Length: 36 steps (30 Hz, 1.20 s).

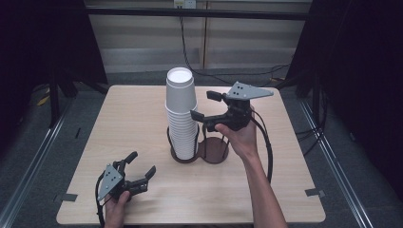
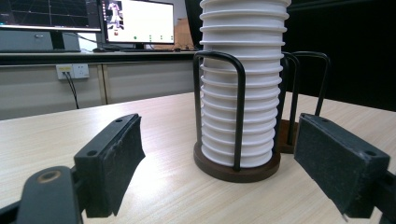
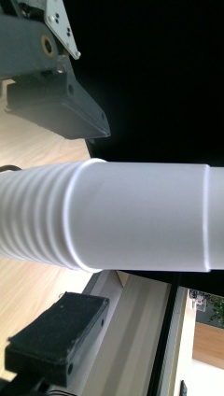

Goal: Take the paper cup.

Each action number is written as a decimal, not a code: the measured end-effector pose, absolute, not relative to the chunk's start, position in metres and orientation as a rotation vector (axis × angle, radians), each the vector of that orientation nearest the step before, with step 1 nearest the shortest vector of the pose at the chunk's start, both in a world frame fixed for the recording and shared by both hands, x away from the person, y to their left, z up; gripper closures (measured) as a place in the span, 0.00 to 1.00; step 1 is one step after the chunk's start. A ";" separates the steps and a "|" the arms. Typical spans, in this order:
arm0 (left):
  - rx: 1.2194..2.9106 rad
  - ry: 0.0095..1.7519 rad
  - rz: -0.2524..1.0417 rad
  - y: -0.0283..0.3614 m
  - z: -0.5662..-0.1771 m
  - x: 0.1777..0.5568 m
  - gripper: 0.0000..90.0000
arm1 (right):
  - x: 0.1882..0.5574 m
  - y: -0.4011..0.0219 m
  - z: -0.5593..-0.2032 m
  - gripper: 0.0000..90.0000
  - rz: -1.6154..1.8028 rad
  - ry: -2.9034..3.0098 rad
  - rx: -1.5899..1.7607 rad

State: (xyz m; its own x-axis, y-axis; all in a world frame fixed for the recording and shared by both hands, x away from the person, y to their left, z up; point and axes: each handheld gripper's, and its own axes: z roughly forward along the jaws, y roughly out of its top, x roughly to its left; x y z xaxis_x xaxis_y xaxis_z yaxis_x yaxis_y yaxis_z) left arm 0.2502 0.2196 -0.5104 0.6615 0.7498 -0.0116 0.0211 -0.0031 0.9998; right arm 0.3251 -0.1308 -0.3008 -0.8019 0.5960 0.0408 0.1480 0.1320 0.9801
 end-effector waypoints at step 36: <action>1.481 0.673 0.644 0.220 -0.510 0.250 0.17 | 0.374 -0.077 -0.263 0.17 1.689 2.144 0.687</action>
State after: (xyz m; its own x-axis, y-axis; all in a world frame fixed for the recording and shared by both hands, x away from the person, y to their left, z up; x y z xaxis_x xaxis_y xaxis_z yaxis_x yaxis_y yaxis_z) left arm 0.2499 0.2196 -0.5104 0.6665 0.7455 -0.0116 0.0216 -0.0038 0.9998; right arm 0.3745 -0.0767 -0.2635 -0.8311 0.5547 0.0402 0.1692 0.1833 0.9684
